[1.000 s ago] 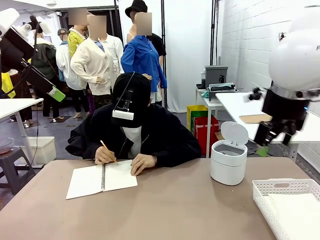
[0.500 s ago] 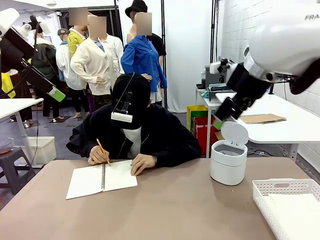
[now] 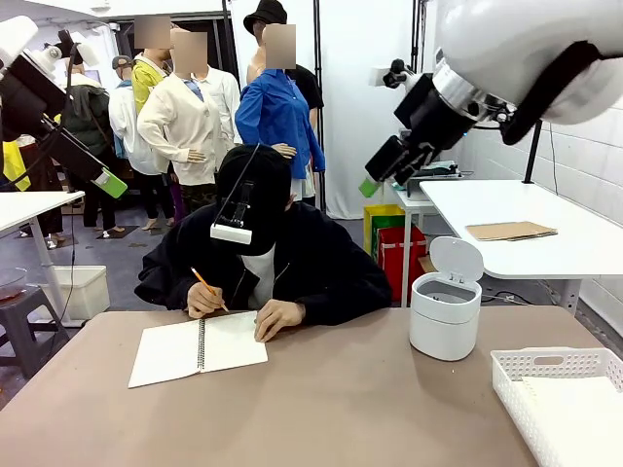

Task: Sort the paper based on its condition.
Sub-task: If a person hands you a paper, place it in the Organizing basket , and if it's crumpled, put it in the Trash can.

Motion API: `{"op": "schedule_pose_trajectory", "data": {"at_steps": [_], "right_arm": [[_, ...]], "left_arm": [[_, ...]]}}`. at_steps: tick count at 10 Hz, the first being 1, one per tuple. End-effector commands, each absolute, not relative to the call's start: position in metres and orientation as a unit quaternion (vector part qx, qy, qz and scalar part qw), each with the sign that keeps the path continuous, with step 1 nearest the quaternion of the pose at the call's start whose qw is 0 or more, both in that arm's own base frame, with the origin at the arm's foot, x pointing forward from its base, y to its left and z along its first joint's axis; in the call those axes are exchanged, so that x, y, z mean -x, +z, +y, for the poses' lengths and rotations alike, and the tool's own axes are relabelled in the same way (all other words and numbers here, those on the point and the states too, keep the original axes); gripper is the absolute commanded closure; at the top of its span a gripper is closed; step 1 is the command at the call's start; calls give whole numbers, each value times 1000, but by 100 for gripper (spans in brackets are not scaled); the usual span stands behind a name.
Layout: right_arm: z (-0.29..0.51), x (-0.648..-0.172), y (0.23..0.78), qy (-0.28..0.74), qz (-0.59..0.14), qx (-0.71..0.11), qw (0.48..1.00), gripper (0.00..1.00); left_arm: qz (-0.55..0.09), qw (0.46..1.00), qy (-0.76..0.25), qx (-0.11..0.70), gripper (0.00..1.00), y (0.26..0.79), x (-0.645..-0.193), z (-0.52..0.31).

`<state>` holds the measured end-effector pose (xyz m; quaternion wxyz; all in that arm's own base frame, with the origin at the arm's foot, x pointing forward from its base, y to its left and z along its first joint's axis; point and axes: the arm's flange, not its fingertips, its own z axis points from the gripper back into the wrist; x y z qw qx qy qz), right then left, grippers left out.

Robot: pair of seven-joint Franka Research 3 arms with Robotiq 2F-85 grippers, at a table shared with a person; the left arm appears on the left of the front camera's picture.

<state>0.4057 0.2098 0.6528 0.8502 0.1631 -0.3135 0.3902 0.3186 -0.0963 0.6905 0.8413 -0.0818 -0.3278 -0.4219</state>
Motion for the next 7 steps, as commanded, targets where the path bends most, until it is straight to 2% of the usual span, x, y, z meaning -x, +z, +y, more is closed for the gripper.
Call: {"op": "schedule_pose_trajectory", "data": {"at_steps": [1,7], "right_arm": [[215,-417,659,414,-328,-186,828,0],[223,-418,672,427,-311,-188,828,0]], "left_arm": [[-328,841,-422,83,0,691,-319,-96],[-328,841,-422,83,0,691,-319,-96]]}}
